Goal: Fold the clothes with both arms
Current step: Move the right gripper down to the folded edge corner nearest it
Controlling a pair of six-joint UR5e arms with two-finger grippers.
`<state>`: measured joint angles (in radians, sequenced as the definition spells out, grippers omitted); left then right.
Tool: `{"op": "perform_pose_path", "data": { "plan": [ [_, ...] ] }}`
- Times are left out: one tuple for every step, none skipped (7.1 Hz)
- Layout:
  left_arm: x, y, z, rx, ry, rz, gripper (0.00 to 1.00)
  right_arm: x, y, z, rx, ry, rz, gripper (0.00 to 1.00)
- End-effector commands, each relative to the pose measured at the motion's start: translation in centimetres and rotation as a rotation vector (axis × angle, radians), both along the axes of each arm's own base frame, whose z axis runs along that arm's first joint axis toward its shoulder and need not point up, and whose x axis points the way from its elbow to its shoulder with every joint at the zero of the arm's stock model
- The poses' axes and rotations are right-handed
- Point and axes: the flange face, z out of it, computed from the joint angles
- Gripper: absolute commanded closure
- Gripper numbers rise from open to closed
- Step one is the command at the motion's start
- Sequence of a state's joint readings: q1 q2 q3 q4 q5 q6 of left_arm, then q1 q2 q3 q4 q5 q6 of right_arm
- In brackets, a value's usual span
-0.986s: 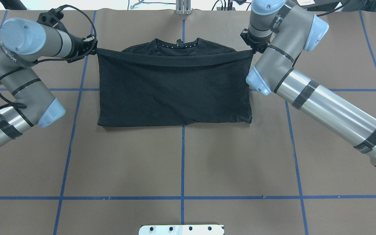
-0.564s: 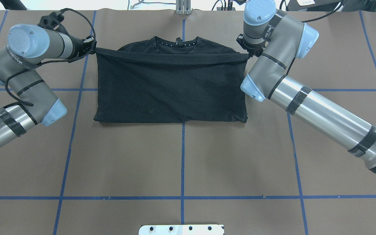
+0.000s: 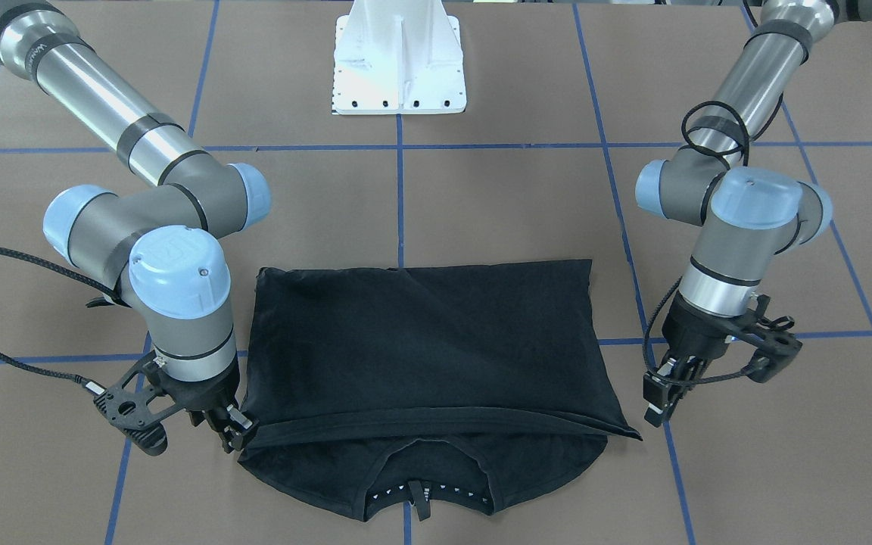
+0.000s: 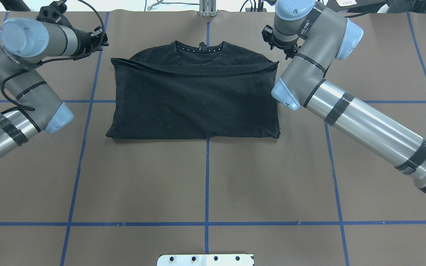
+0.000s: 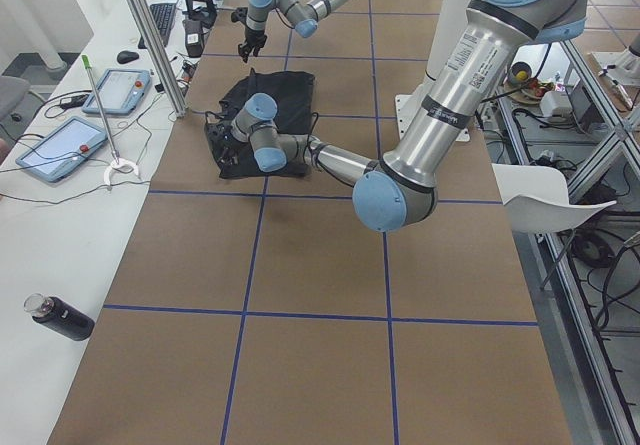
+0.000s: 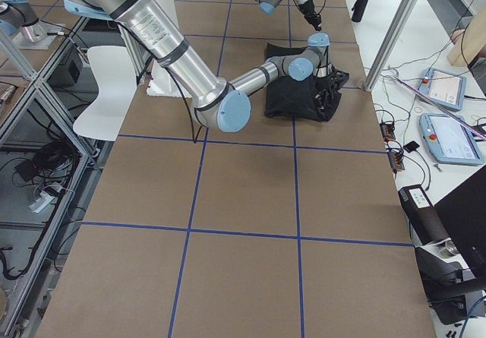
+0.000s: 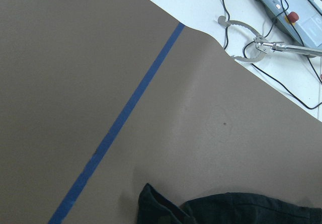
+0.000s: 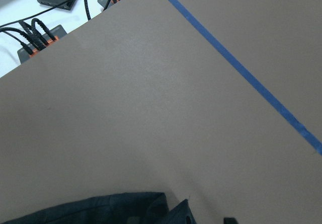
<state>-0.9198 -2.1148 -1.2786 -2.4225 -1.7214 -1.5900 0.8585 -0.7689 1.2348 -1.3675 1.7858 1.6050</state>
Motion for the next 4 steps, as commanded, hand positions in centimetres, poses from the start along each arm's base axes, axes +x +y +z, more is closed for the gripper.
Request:
{"op": "perform_pose_path", "data": {
  "plan": [
    [-1.5, -1.0, -1.2, 0.020, 0.011, -0.022, 0.61, 3.0, 8.2, -0.2, -0.013, -0.147, 0.005, 0.30],
    [-1.7, -1.0, -1.1, 0.020, 0.011, -0.024, 0.61, 2.6, 12.4, 1.2, -0.058, -0.179, 0.026, 0.23],
    [-1.7, -1.0, -1.1, 0.020, 0.011, -0.024, 0.60, 1.9, 14.6, 1.2, -0.113, -0.219, 0.096, 0.20],
    [-1.7, -1.0, -1.1, 0.021, 0.012, -0.024, 0.60, 0.6, 16.9, 2.3, -0.142, -0.258, 0.181, 0.22]
  ]
}}
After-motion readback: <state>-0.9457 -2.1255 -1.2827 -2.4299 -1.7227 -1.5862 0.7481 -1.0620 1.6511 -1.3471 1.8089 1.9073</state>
